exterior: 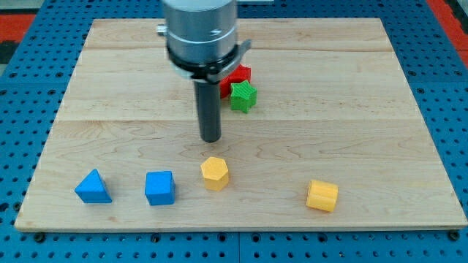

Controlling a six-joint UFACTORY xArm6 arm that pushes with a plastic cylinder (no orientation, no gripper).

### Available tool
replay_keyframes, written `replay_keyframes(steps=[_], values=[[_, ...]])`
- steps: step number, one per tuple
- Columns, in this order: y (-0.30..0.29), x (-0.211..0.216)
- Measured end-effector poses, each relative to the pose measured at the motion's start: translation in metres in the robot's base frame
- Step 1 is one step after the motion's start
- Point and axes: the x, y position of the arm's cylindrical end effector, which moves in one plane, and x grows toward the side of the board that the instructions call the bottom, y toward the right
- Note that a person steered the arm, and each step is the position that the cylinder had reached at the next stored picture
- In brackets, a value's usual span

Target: Adjust the yellow hexagon in a horizontal line

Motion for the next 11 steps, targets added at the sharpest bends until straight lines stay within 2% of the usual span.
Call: replay_keyframes(steps=[2,3,4,5,6,7,9,11], values=[[0.016,0.078],[0.028,0.036],[0.091,0.065],[0.089,0.122],[0.088,0.134],[0.045,0.131],[0.028,0.132],[-0.029,0.127]])
